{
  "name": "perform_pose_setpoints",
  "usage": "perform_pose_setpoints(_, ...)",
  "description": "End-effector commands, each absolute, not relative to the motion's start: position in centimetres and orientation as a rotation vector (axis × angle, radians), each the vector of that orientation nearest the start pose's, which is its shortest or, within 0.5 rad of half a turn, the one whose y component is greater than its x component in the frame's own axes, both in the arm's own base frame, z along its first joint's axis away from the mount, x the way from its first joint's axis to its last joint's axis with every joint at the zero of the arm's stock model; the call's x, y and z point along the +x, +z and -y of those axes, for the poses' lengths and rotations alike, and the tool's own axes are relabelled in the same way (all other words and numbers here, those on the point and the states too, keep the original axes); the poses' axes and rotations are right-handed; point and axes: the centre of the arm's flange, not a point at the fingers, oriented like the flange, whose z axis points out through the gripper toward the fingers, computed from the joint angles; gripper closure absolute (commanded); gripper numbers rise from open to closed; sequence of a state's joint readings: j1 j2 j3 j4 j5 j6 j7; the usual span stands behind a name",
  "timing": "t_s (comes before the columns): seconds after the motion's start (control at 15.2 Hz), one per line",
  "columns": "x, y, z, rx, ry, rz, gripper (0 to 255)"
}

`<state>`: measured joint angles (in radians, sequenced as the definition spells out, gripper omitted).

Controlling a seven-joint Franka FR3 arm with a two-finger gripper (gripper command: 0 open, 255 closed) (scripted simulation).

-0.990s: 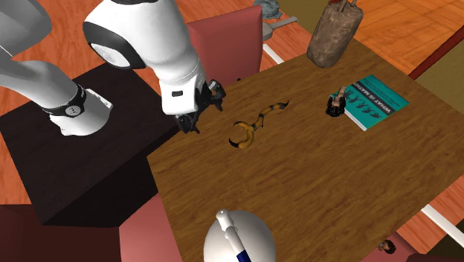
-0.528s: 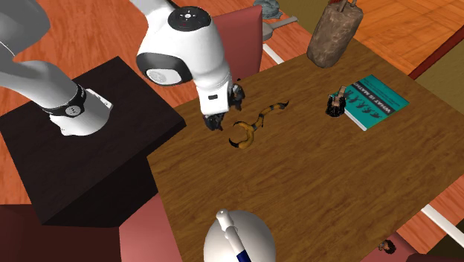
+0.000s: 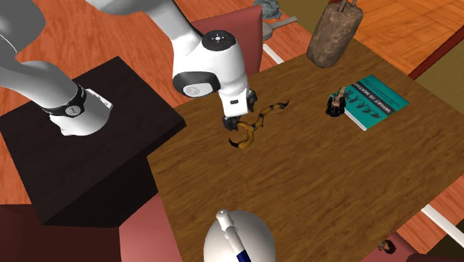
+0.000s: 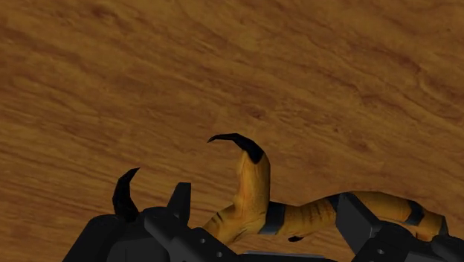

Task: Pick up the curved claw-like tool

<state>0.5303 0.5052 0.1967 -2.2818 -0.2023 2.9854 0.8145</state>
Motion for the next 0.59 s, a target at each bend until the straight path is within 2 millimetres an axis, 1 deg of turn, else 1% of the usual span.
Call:
perform_pose_setpoints(0.0, 39.5, 14.7, -37.7, -2.955, -0.19, 0.112, 0)
perform_pose_setpoints(0.26, 39.5, 12.5, -37.7, -2.955, -0.19, 0.112, 0)
perform_pose_setpoints(0.4, 39.5, 12.2, -37.7, -2.955, -0.19, 0.112, 0)
perform_pose_setpoints(0.46, 39.5, 12.2, -37.6, -2.955, -0.19, 0.112, 255)
perform_pose_setpoints(0.53, 39.5, 12.1, -37.6, -2.955, -0.19, 0.112, 255)
